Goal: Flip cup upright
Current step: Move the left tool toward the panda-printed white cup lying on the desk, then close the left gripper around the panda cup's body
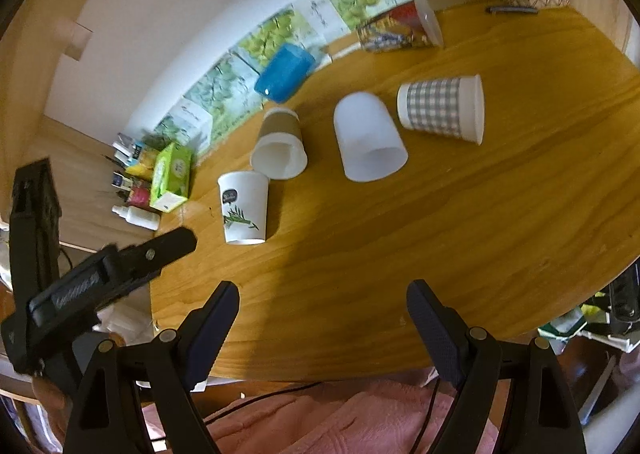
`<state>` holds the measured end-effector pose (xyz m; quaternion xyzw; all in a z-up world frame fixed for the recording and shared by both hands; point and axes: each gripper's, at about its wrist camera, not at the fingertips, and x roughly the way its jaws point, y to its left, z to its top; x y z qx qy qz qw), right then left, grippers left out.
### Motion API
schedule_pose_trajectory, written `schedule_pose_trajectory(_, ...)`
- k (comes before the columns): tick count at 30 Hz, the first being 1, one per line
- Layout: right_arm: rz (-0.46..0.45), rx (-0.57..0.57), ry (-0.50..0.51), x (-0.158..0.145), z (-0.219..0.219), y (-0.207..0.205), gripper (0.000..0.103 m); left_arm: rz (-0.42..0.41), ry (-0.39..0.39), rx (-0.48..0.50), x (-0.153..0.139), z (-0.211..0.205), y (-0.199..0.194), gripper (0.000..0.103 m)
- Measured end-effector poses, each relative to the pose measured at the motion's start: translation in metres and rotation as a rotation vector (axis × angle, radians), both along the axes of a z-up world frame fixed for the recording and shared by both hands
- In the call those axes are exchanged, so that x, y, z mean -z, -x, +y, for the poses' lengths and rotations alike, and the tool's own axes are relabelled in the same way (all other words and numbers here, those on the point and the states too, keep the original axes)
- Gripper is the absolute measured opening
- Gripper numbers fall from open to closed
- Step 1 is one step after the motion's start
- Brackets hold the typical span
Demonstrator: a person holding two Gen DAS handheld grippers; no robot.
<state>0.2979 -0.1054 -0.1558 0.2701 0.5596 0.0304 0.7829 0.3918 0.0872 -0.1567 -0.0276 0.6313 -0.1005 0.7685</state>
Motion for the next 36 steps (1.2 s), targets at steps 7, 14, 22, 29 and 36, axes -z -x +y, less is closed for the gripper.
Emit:
schedule_pose_trajectory(7, 0.109, -0.024, 0.009, 0.022, 0.015, -0.017, 0.086, 0.083, -0.051, 0.023, 0.033, 0.001, -0.037, 0.102)
schedule_pose_trajectory(14, 0.169, -0.052, 0.047, 0.04, 0.028, -0.033, 0.086, 0.168, -0.08, 0.035, 0.06, -0.002, -0.06, 0.099)
schedule_pose_trajectory(22, 0.176, -0.122, 0.062, 0.064, 0.051, -0.055, 0.086, 0.223, -0.105, 0.003, 0.081, 0.003, -0.082, 0.093)
schedule_pose_trajectory(29, 0.154, -0.16, 0.033, 0.079, 0.064, -0.062, 0.086, 0.288, -0.065, -0.037, 0.095, 0.016, -0.095, 0.083)
schedule_pose_trajectory(36, 0.134, -0.147, -0.022, 0.085, 0.059, -0.06, 0.086, 0.314, -0.069, -0.051, 0.099, 0.021, -0.097, 0.069)
